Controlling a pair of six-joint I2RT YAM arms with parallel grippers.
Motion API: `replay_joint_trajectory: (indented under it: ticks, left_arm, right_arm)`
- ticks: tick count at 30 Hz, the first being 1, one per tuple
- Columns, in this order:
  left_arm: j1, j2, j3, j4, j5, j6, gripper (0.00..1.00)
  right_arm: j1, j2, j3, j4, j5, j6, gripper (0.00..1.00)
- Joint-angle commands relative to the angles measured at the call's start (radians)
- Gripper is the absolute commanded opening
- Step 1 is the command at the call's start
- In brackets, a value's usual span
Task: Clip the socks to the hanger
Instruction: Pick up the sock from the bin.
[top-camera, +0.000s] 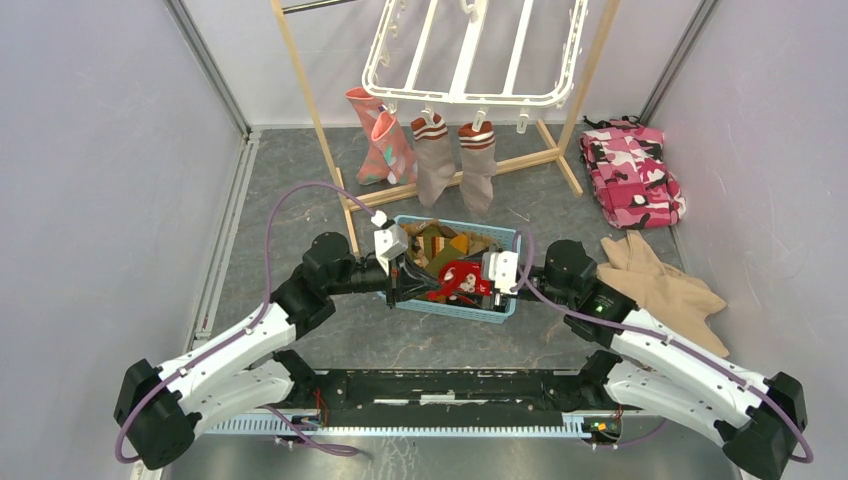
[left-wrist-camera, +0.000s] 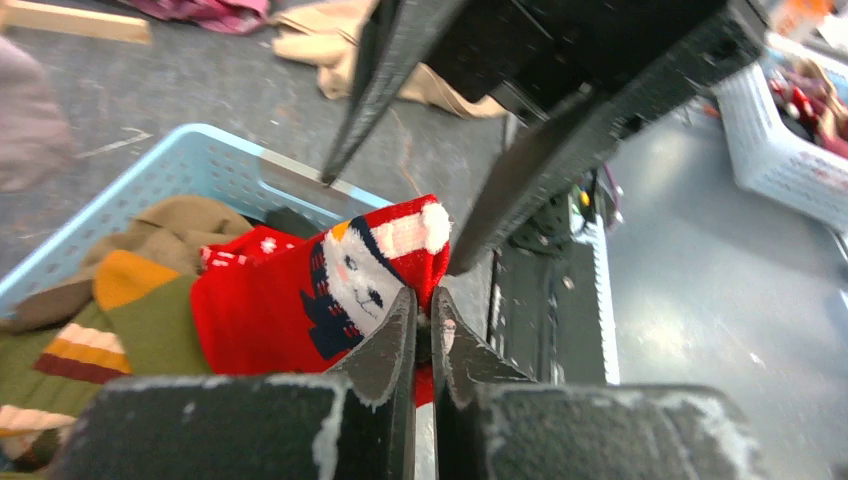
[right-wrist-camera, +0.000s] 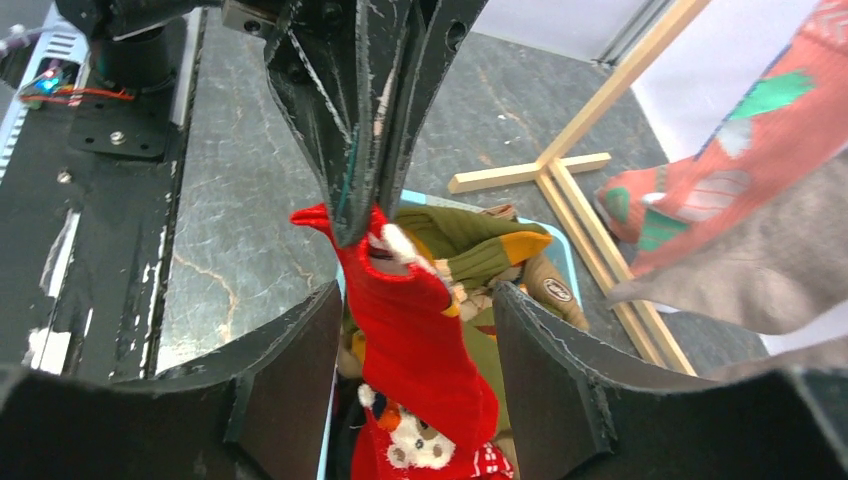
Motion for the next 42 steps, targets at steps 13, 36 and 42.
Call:
replay_joint_trajectory:
  ticks: [13,36,42]
  left_arm:
    - [0.003,0.035,0.055,0.002,0.247,0.088,0.02]
    - [0.008,-0.446,-0.414,0.496,-0.302,0.088,0.99]
    - [0.006,-0.253,-0.384,0.638,-0.242,0.123,0.97]
  right_arm:
    - [0.002,0.057,0.049,0.004,-0.196,-0.041,0.34]
    - [-0.094,0.033,0.022,0.108,-0.117,0.153,0.0]
    - [-0.102,0.049,0.026,0.126,-0.136,0.169,0.0]
